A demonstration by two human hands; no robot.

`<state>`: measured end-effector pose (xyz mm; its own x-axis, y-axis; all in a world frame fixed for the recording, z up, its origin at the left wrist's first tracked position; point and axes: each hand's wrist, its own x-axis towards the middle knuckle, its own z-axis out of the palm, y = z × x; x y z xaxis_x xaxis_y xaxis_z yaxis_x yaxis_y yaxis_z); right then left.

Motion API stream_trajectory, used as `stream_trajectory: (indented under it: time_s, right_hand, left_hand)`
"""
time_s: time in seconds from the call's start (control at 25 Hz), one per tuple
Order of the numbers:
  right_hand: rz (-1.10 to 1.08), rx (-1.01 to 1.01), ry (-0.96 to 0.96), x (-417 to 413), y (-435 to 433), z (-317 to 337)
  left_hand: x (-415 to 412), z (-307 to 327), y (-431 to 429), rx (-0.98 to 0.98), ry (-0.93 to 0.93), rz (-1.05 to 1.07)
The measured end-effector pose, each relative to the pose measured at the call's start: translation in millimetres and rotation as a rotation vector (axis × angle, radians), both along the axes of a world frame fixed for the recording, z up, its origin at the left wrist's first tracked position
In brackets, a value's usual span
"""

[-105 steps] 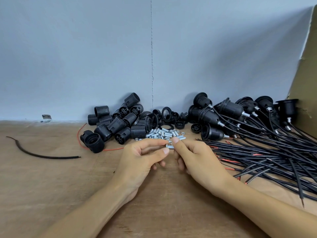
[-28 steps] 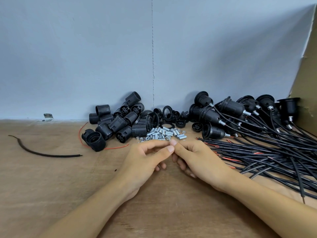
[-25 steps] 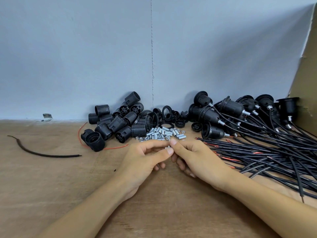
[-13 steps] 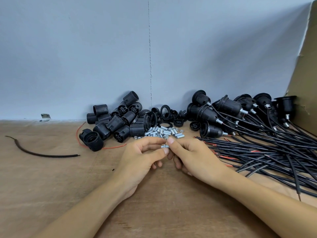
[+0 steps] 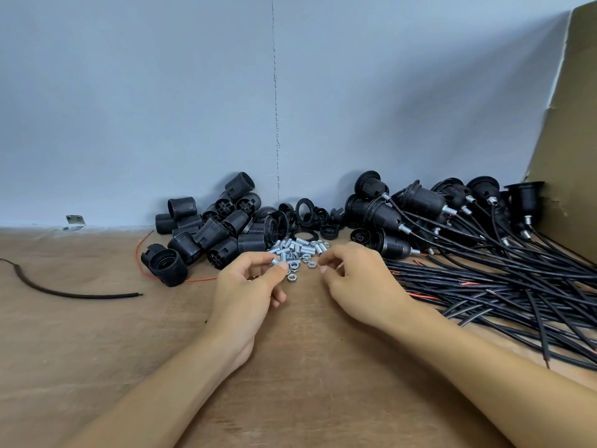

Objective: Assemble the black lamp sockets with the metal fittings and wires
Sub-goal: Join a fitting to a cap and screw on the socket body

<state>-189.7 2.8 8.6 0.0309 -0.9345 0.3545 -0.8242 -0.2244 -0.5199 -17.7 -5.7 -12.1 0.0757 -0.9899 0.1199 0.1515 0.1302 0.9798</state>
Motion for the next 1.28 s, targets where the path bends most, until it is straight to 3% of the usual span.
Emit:
stream_trajectory:
  time_s: [0.2,0.4,0.64,0.72,0.8,0.96,1.12,1.28]
  right_hand:
    - [-0.180,-0.009,0.123,8.3,-42.8,22.3]
    - [-0.294,0.161,0.260,10.7,-70.7,28.5]
    - [-0.287,0.053,0.324,1.8,-70.4,25.6]
    - [-0.216,-0.064,0.231,-0.3,-65.0,27.7]
    - [-0.127,-0.106,0.005,-0.7,-51.8,28.8]
    - [0.014,0.113,-0.474,-4.6,-6.1,18.4]
    - [0.131,0.280,-0.734,-10.9,27.0,5.8]
    - [0.188,0.337,-0.863,-10.7,34.4,3.7]
  left_hand:
    - [-2.0,1.9,1.8,0.020,0.025,-0.032]
    - [1.8,3.6,4.2,0.009,0.014,-0.138]
    - [2.1,0.8,4.4,-0.035,-0.068,-0.175]
    - [1.6,0.3,5.3,-0.038,-0.100,-0.175]
    - [0.4,0.3,6.8,-0.041,-0.137,-0.184]
    - [-0.7,2.5,10.7,-0.054,-0.183,-0.162]
    - [-1.1,2.7,13.0,-0.113,-0.230,-0.149]
    - [-1.2,2.5,14.2,-0.130,-0.247,-0.152]
